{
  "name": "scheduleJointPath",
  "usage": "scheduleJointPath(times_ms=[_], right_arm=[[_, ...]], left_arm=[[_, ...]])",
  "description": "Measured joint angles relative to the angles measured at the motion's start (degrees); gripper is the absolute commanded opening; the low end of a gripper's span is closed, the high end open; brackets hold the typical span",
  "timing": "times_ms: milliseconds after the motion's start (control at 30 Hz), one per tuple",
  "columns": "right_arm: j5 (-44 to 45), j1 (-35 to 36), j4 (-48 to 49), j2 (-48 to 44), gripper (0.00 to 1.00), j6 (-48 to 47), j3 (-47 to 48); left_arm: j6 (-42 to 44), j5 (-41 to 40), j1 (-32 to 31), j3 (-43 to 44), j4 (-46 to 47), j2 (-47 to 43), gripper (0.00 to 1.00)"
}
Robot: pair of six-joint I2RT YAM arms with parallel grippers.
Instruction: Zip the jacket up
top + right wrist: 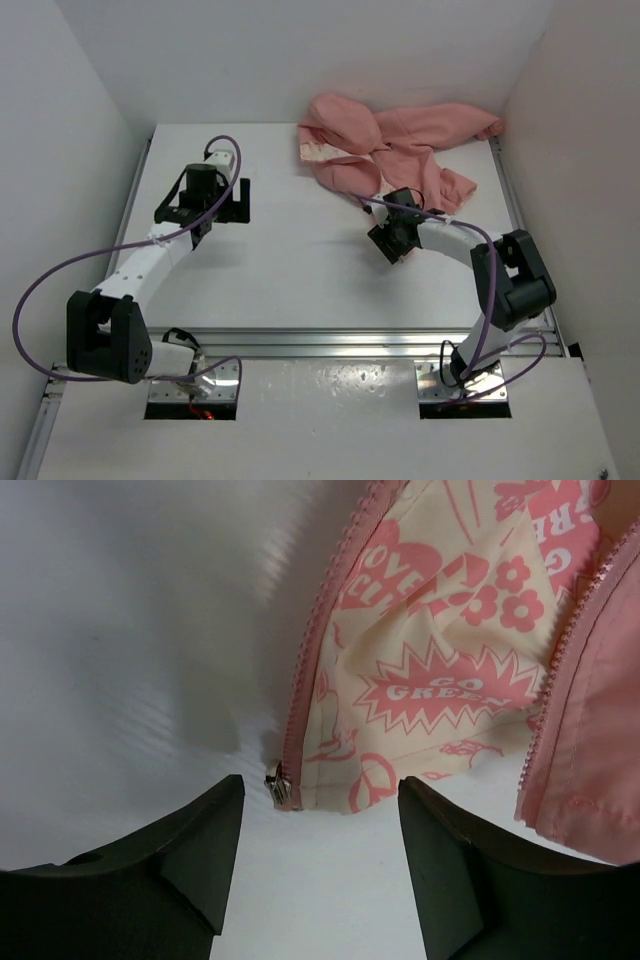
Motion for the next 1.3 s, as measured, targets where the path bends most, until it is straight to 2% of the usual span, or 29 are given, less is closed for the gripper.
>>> scheduleJointPath(times_ms=[333,367,400,500,633,800,967,1067,1133,1267,1300], right_arm=[[4.5,1.2,2.1,2.6,0.41,1.4,2.8],[4.8,1.4,2.3,2.6,0.36,1.5,2.8],[5.2,1.4,2.5,2.6,0.24,1.4,2.8],[5.6,1.4,2.6,2.6,0.08,0.9,2.8],[6.4,1.2,2.5,2.6,0.08,0.6,2.9],[7.5,0.9,2.5,2.6,0.17,0.4,3.0],[9.1,1.2,1.4,3.3,0.32,0.3,4.2],[10.0,1.5,1.2,4.5,0.32,0.3,5.0],[10.3,1.7,0.9,5.0,0.38,0.4,5.0],[11.6,1.7,-0.3,5.4,0.62,0.5,5.1],[11.8,1.7,-0.6,5.4,0.64,0.5,5.2]], left_arm=[[-0.8,0.0,0.0,0.7,-0.1,0.8,1.0],[-0.8,0.0,0.0,0.8,-0.1,0.9,1.0],[-0.8,0.0,0.0,0.8,-0.1,0.9,1.0],[-0.8,0.0,0.0,1.1,-0.1,1.2,1.0],[-0.9,0.0,0.0,1.2,-0.1,1.6,1.0],[-1.0,0.0,0.0,1.2,-0.1,1.6,1.0],[-1.0,0.0,0.0,1.2,-0.1,1.6,1.0],[-1.0,0.0,0.0,1.2,-0.2,1.6,1.0],[-1.0,0.0,0.0,1.2,-0.2,1.6,1.0],[-0.9,0.0,0.0,1.2,-0.1,1.6,1.0],[-0.9,0.0,0.0,1.2,-0.1,1.6,1.0]])
